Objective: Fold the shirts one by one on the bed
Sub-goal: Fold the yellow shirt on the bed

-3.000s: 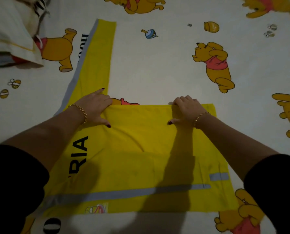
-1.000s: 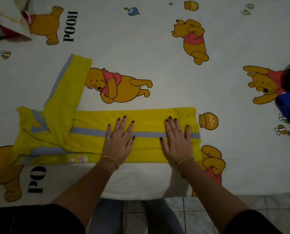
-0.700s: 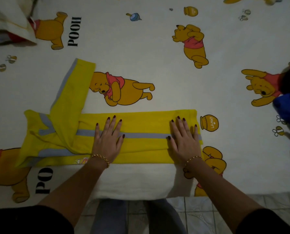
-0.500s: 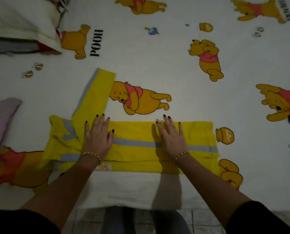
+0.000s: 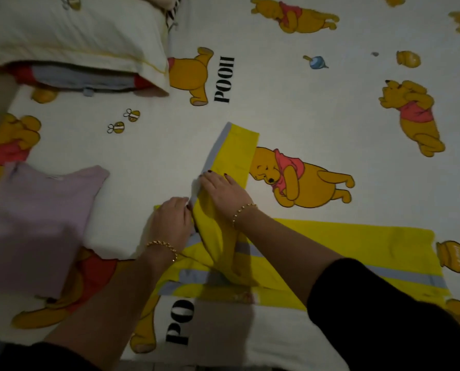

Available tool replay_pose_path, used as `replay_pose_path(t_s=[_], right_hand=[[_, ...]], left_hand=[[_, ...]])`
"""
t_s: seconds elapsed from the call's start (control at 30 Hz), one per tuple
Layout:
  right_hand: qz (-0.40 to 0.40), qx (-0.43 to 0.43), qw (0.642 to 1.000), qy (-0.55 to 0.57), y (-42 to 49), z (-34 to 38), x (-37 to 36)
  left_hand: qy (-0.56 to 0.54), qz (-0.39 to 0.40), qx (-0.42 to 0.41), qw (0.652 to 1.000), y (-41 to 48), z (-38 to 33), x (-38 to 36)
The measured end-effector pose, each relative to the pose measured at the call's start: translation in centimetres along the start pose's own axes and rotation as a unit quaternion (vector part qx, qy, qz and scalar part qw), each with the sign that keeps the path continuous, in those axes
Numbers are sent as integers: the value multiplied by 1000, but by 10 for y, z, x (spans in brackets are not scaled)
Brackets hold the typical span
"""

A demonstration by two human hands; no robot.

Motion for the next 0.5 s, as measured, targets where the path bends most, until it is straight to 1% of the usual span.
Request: replay_pose_path(t_s=[0.1, 0.17, 0.2, 0.3, 0.33, 0.4, 0.5], right_hand=[[41, 44, 997, -38, 20, 10, -8], [51, 55, 995, -59, 27, 8, -6], [45, 57, 996, -53, 29, 5, -2], [-36, 82, 996, 4, 21, -4, 21], [-52, 79, 995, 30, 12, -10, 29], [-59, 80, 994, 55, -8, -17, 44], [-77, 98, 990, 65, -37, -26, 64]], left_hand=[[-30, 3, -8, 1000, -4, 1, -2], [-46, 5, -3, 999, -4, 5, -3], [-55, 10, 1, 998, -2, 7, -3], [-68, 32, -4, 997, 7, 9, -5], [-69, 49, -12, 996, 11, 6, -6], [-89, 101, -47, 990, 16, -7, -9], [-163, 197, -115, 960, 12, -43, -9]])
Point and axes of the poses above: each hand's wrist, its own y-axis towards the middle knuckle, its own x-axis out of the back of the hand, z = x × y, the point moved 7 cm from there along y, towards the middle knuckle, and after that the axes turned 8 degrees about x, right-handed, at the moved point
